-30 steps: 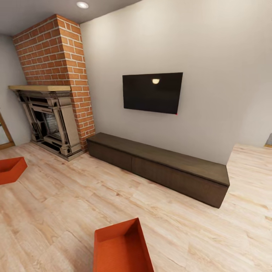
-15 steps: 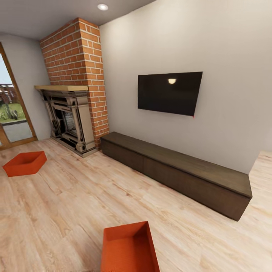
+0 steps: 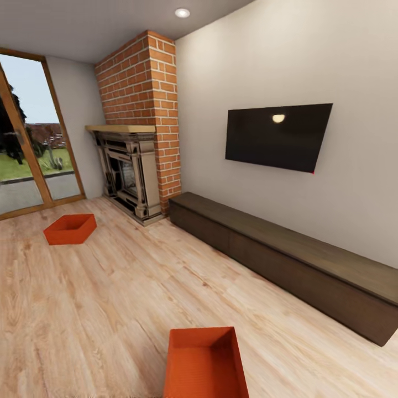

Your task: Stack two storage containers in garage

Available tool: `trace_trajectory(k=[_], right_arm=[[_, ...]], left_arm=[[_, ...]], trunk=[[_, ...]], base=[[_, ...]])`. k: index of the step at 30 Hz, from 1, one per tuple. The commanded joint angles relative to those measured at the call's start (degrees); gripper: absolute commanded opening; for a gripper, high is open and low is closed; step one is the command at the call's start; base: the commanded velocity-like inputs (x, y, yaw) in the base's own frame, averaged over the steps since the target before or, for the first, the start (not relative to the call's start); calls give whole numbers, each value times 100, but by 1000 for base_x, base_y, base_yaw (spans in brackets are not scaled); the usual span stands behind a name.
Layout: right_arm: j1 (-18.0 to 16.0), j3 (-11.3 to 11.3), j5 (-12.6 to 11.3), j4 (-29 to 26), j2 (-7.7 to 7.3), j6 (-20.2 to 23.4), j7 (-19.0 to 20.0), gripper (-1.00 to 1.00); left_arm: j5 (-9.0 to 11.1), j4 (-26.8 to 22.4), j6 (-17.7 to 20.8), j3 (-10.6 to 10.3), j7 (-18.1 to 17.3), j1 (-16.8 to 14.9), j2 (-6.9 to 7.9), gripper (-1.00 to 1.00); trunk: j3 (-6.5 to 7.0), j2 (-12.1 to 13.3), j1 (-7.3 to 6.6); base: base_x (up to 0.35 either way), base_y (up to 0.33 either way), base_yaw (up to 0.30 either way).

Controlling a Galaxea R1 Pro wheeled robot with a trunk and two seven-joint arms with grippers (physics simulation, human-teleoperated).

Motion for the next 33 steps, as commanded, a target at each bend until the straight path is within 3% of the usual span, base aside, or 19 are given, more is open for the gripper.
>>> trace_trajectory(k=[1, 19, 33], right_arm=[[-5, 50, -59, 14, 1, -28, -10, 100], [-5, 52, -52, 14, -1, -17, -6, 100], [-5, 51, -52, 14, 0, -16, -4, 100]], left_arm=[[44, -2, -8, 10, 0, 0, -2, 100], [45, 3, -11, 4, 0, 2, -4, 100], [44, -9, -12, 11, 5, 0, -11, 100]], trunk=[[-5, -3, 0], [-5, -3, 0], [-5, -3, 0]], base=[[0, 0, 265], [169, -86, 39], [17, -5, 0]])
